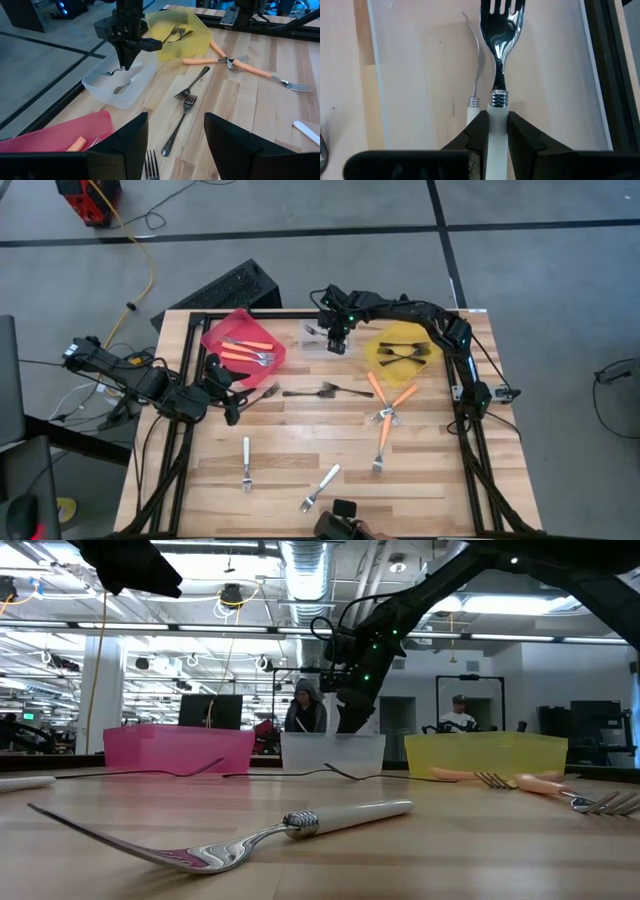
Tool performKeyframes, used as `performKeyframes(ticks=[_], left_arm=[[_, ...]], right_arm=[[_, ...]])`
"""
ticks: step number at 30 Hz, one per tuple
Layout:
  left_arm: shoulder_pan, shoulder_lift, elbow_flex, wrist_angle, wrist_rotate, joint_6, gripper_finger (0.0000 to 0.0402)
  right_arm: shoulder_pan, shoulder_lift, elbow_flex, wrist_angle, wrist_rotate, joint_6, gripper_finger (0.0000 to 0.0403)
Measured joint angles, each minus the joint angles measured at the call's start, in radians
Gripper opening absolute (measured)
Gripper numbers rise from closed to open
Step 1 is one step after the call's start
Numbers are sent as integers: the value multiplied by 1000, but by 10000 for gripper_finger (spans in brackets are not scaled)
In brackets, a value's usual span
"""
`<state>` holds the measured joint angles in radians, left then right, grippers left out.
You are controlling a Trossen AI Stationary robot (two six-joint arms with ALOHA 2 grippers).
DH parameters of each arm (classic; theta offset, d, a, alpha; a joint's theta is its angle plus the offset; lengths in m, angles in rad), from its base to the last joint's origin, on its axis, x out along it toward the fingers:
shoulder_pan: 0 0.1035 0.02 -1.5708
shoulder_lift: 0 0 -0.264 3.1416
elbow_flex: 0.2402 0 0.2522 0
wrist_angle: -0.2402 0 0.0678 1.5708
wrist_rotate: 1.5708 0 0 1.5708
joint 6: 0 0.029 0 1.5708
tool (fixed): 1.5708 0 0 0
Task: Sort silverware by color (type)
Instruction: Put the white fork into the transparent bin
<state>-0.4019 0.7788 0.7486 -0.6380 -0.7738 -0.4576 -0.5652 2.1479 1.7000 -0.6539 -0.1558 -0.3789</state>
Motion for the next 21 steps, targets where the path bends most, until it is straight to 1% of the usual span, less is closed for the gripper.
performKeyframes(ticks=[7,15,21], left_arm=[[0,0,0,0,-1,0,180],[0,0,0,0,-1,0,180],[0,0,0,0,-1,0,180]], right_arm=[[0,0,0,4,-2,12,80],[0,0,0,10,-3,15,100],[0,0,0,11,-3,14,104]])
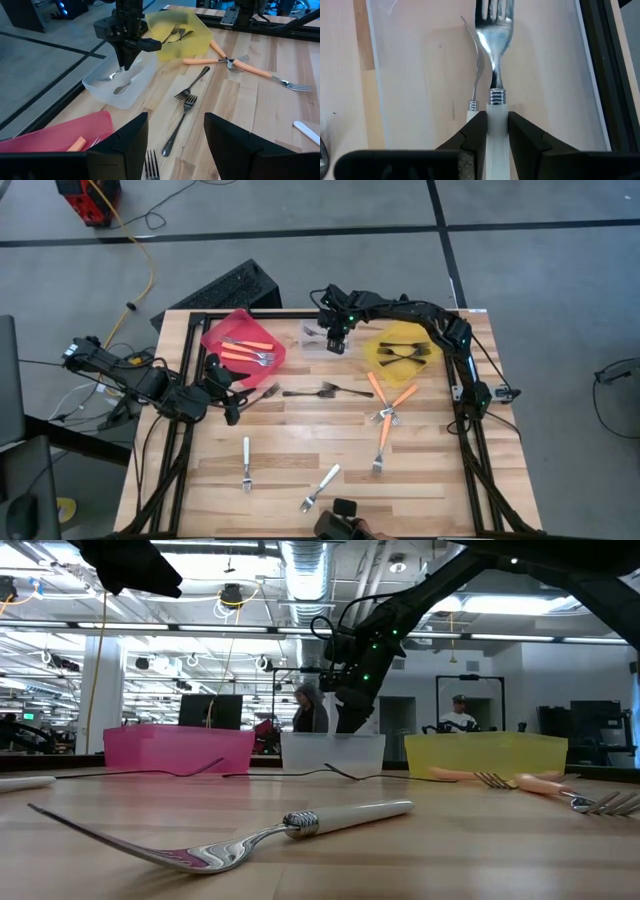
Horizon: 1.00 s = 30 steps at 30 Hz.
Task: Sort silverware by color (type)
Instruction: Put the white fork into the transparent bin
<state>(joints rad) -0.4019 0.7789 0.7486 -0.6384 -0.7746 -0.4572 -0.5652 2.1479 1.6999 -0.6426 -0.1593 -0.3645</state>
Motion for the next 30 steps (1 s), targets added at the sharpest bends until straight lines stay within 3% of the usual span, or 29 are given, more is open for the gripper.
performKeyframes(ticks=[19,30], left_arm=[[0,0,0,-1,0,-2,180],[0,0,0,-3,16,-44,180]], right_arm=[[3,-3,0,32,1,-46,112],[15,-194,0,-93,1,-141,113]])
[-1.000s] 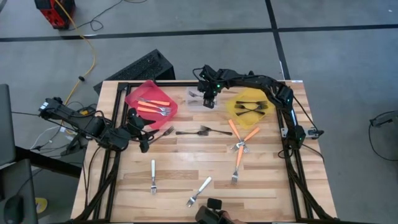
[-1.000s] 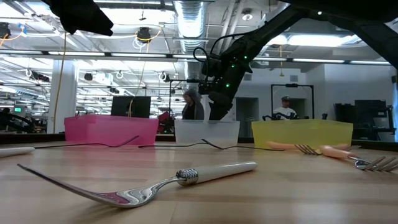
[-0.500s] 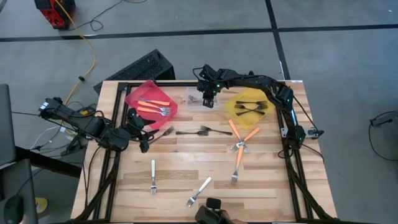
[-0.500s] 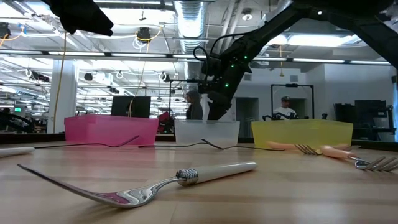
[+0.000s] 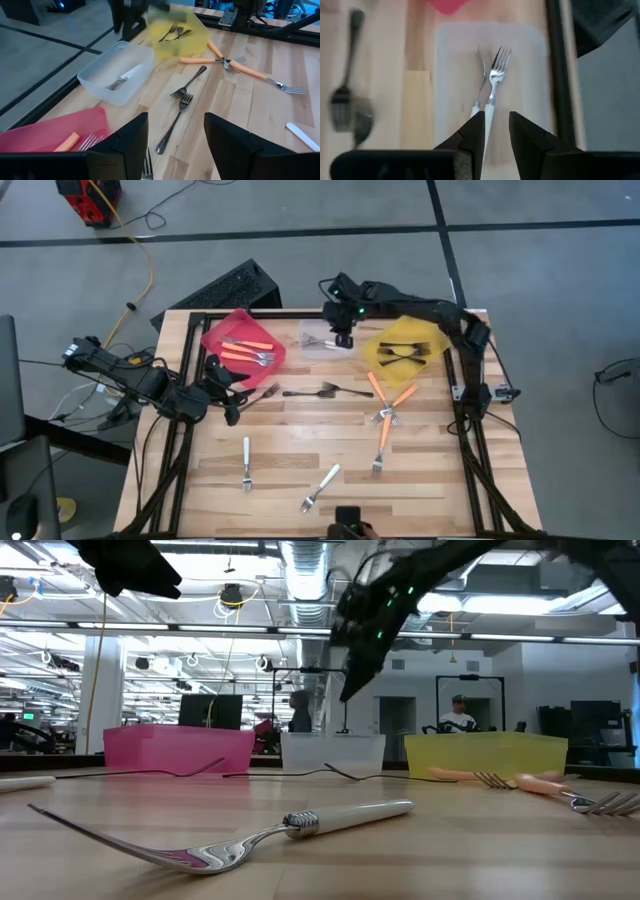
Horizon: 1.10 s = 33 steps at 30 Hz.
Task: Sort silverware by color (type)
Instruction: Put the white fork into the transparent bin
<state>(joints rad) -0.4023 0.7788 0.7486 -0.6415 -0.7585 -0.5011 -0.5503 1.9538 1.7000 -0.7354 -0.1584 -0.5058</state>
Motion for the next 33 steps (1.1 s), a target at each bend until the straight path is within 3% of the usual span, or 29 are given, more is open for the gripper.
performKeyframes(ticks=[8,15,26,33], left_arm=[[0,0,0,2,79,14,180],[-2,30,0,5,309,63,180],[-53,324,0,24,607,73,180],[-131,478,0,34,667,216,180]], right_arm=[[29,-207,0,-215,-32,3,113],[116,-345,0,-390,-207,109,113],[356,-390,0,-509,-210,124,113],[454,-390,-13,-537,-209,150,113]])
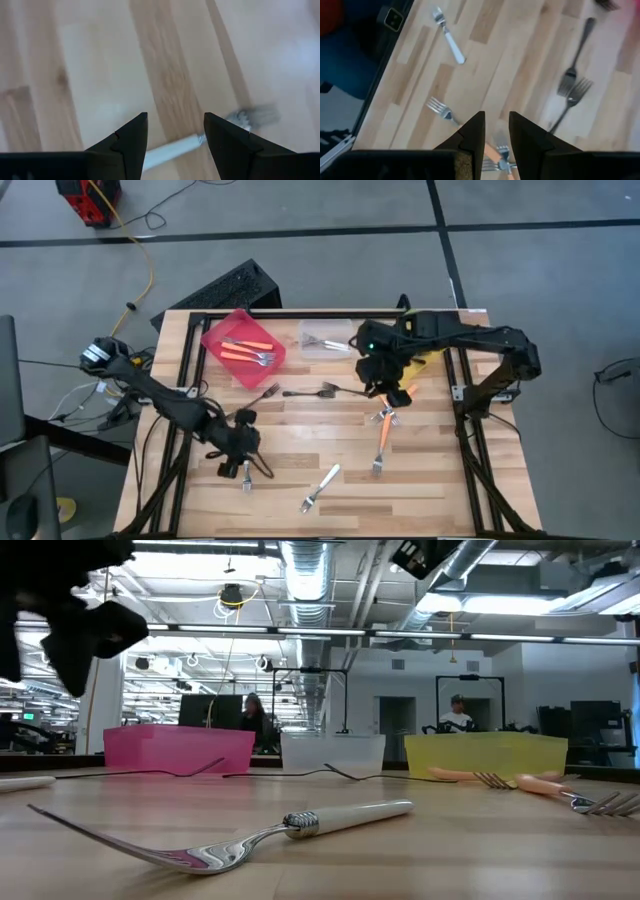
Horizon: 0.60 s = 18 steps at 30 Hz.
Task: Sort silverware by color (type)
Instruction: Put the white fork into the transparent bin
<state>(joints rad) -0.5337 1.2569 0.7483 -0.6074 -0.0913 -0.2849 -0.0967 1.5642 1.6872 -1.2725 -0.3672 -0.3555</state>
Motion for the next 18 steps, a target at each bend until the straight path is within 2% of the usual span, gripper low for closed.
performKeyframes(ticks=[6,18], left_arm=[[-64,79,0,-7,2,253,180],[-80,146,0,-43,6,460,180]], right_arm=[[38,0,-49,1,2,2,113],[40,0,-108,38,6,44,113]])
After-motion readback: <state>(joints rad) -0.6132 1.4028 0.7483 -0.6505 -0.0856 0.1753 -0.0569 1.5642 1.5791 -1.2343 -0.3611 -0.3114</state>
